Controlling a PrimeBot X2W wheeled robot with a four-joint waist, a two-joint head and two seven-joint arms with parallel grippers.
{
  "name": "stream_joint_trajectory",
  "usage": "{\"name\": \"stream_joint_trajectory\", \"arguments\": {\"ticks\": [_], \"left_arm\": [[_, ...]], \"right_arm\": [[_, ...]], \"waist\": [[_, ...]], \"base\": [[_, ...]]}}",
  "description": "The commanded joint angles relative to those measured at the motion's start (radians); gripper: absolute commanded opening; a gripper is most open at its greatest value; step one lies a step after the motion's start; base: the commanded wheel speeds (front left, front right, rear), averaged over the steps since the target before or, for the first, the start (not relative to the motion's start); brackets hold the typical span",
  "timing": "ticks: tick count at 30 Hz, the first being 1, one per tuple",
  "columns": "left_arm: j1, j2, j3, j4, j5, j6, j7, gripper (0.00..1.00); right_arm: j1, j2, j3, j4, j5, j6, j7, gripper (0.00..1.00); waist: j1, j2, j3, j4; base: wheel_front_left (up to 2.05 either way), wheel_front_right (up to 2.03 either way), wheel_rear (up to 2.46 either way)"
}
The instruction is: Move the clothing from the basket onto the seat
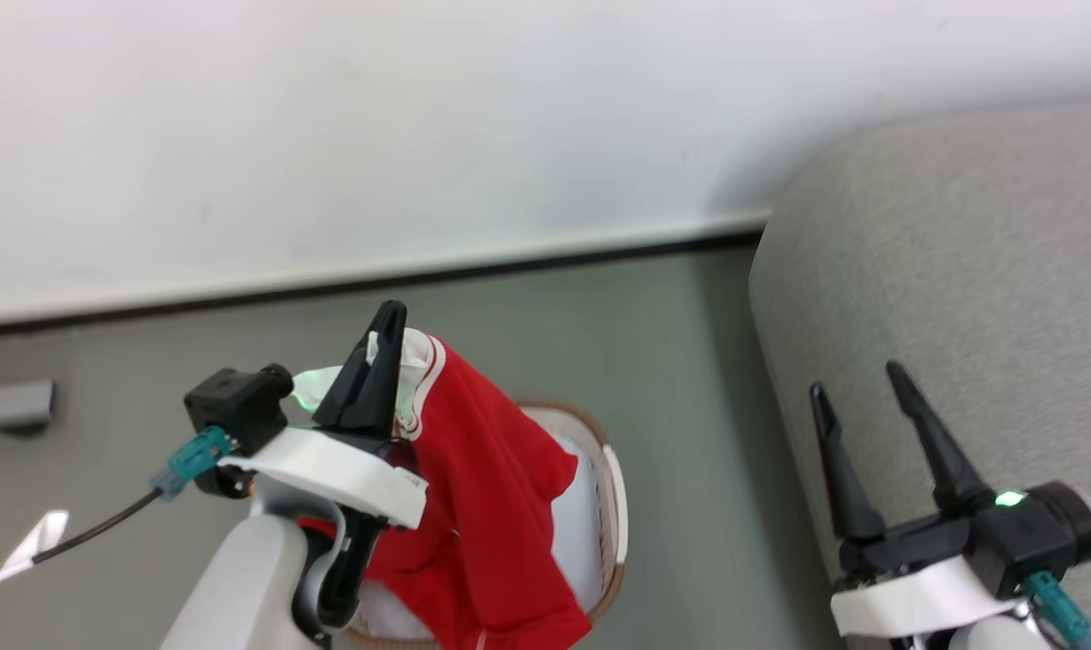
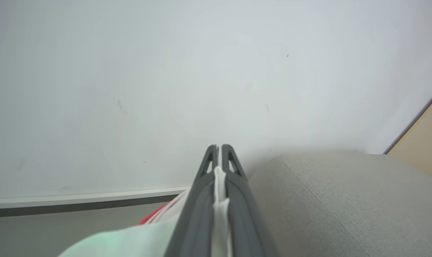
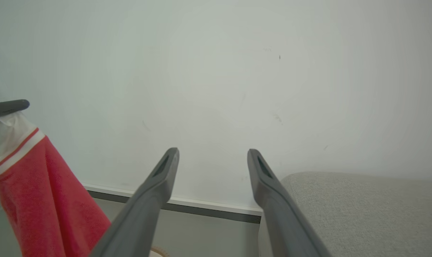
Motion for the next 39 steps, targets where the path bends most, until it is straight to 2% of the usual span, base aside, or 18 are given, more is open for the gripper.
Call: {"name": "stream_joint_trajectory", "arguments": {"ticks": [1,9,16,26,33,39], "left_arm": [[0.026,0.012,0.005,-0.031,-0.004,0.010,0.012,0.00],[0.094,0.049,0.014,-0.184,-0.009,0.056,0.087,0.00],[0.094,0.069,0.002,-0.275,-0.006,0.072,0.147,0.00],[0.060,0.074,-0.045,-0.368,0.001,0.057,0.209,0.00],[0.051,0.058,-0.101,-0.405,-0.002,0.036,0.243,0.00],[0.050,0.041,-0.157,-0.429,-0.021,0.009,0.269,0.00]], "right_arm": [[0.023,-0.002,0.006,0.004,0.010,-0.002,0.000,1.00],[0.076,-0.002,0.059,0.029,0.024,-0.002,0.000,1.00],[0.045,-0.002,0.149,0.028,0.023,-0.002,0.000,1.00],[-0.172,-0.074,0.440,0.090,0.081,-0.002,0.000,1.00],[-0.351,-0.110,0.630,0.222,0.162,-0.002,0.000,1.00],[-0.443,-0.122,0.781,0.350,0.272,-0.002,0.000,1.00]], "waist": [[0.0004,0.0000,-0.064,-0.014],[0.0004,0.0000,-0.162,-0.046],[0.0004,0.0000,-0.181,-0.058],[0.0004,0.0000,-0.173,-0.065],[0.0004,0.0000,-0.180,-0.050],[0.0004,0.0000,-0.183,-0.031]], "base": [[0.00,0.00,0.00],[0.00,0.00,0.00],[0.00,0.00,0.00],[0.00,0.00,0.00],[0.00,0.00,0.00],[0.00,0.00,0.00]]}}
